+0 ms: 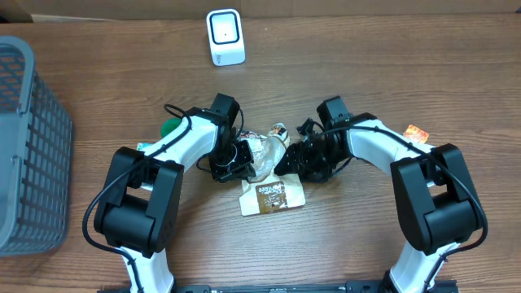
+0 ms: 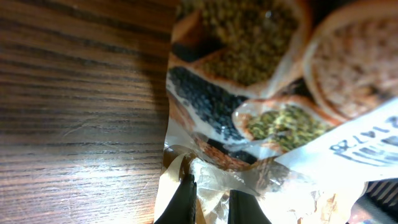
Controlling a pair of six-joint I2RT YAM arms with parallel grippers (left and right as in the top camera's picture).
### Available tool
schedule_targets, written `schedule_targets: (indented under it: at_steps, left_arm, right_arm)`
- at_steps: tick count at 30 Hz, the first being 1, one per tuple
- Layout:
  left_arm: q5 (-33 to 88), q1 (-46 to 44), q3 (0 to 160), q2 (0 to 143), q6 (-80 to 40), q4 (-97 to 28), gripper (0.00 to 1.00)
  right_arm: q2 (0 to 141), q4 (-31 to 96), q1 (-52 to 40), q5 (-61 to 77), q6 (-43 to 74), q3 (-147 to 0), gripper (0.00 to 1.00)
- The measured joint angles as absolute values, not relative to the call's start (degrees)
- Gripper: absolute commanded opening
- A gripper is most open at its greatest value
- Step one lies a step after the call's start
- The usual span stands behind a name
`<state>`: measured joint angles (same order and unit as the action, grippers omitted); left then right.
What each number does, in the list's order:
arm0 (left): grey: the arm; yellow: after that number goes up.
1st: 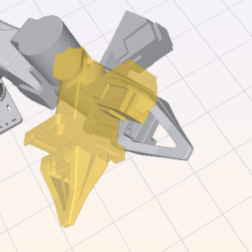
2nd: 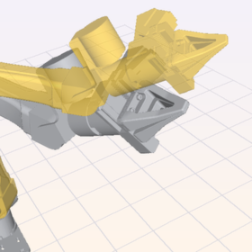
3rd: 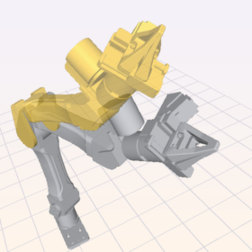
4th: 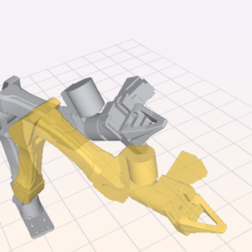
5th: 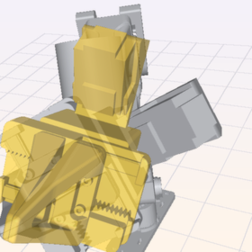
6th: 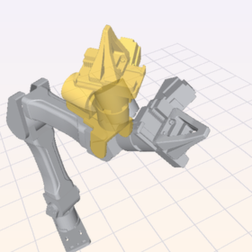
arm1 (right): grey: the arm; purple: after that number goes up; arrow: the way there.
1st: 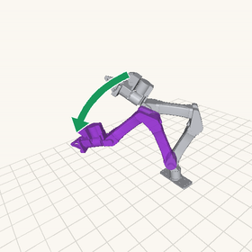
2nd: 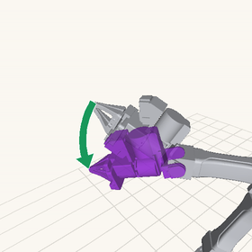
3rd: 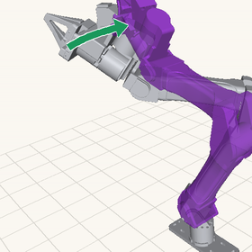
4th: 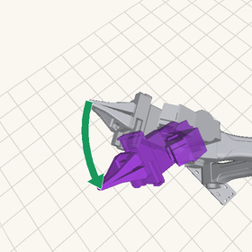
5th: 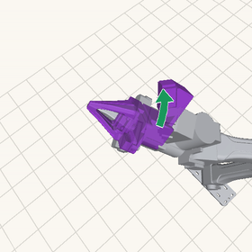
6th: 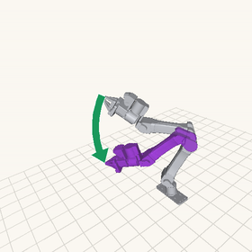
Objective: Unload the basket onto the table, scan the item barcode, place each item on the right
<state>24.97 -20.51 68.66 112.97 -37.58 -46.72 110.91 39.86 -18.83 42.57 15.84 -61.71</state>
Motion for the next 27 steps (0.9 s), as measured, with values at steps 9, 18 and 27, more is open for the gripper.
schedule_targets:
  at_steps: [9, 18, 27]
  left_arm:
    - [25.1, -20.5, 68.7, 113.0, -37.6, -46.7, 0.04]
    - [25.1, -20.5, 68.7, 113.1, -37.6, -46.9, 0.04]
    - [23.7, -20.5, 72.1, 113.8, -35.7, -51.6, 0.04]
  right_arm:
    - [110.9, 27.5, -21.3, 46.9, 25.1, -58.2, 0.56]
    - [111.2, 23.9, -24.1, 44.3, 30.4, -57.8, 0.13]
    - [111.2, 23.8, -24.1, 44.7, 31.2, -57.7, 0.04]
